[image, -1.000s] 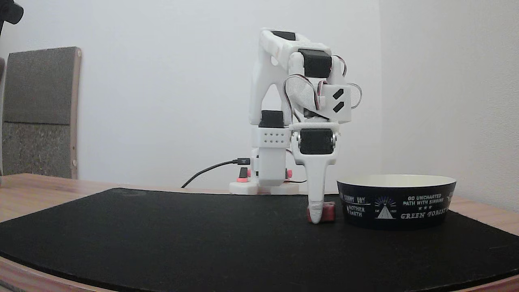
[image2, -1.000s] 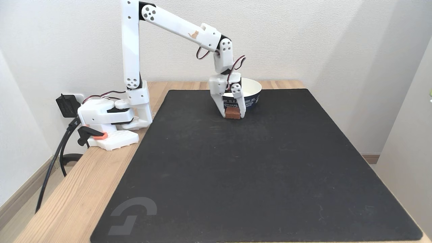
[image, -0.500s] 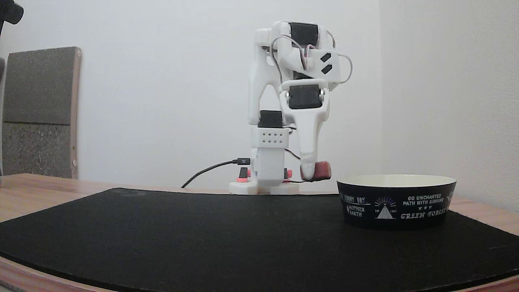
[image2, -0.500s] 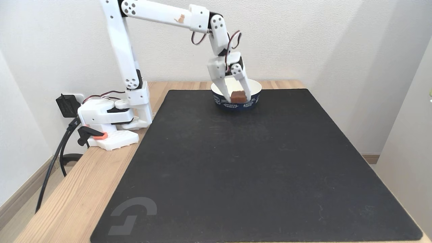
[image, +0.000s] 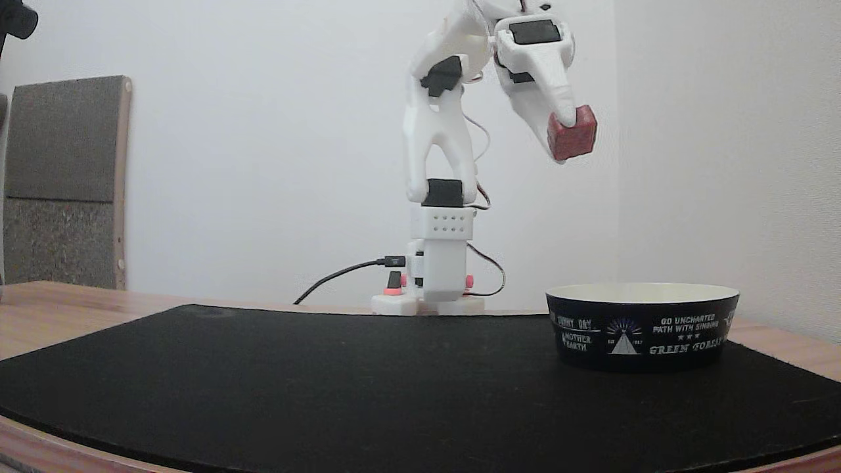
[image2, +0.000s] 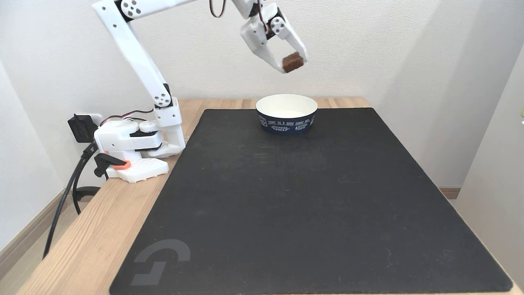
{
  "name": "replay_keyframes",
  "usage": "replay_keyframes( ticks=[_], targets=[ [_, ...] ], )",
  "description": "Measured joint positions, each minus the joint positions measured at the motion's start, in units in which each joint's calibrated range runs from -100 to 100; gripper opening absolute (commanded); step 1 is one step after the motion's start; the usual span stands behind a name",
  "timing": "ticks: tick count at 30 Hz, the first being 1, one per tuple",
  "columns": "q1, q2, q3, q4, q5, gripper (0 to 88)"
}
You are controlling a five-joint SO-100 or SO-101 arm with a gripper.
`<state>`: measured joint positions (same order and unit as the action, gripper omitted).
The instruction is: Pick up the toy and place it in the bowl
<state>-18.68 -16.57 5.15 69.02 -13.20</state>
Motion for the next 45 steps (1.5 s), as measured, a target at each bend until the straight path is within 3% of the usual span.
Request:
replay_keyframes(
  ticks=[6, 12, 14, 16, 19, 25, 28, 29, 31, 36, 45],
  targets=[
    [-1.8, 5.9, 5.7, -12.0, 2.7, 12.3],
    [-5.0, 9.9, 8.4, -16.0, 3.1, 12.8],
    [-6.2, 10.7, 9.5, -17.0, 2.9, 16.5],
    [-8.5, 11.6, 11.4, -17.1, 3.1, 28.7],
    [-8.8, 12.2, 13.2, -17.3, 2.9, 36.2],
    [-9.2, 12.5, 13.4, -18.8, 2.9, 36.0],
    [-8.2, 12.5, 13.4, -19.9, 3.2, 28.7],
    [-6.9, 12.4, 13.1, -20.1, 3.2, 14.9],
    [-2.6, 10.6, 12.8, -20.2, 4.2, 5.5],
    [9.2, -3.0, 17.3, -20.3, 6.6, 5.0],
    [9.3, -39.7, 60.9, -20.5, 6.9, 5.0]
  ],
)
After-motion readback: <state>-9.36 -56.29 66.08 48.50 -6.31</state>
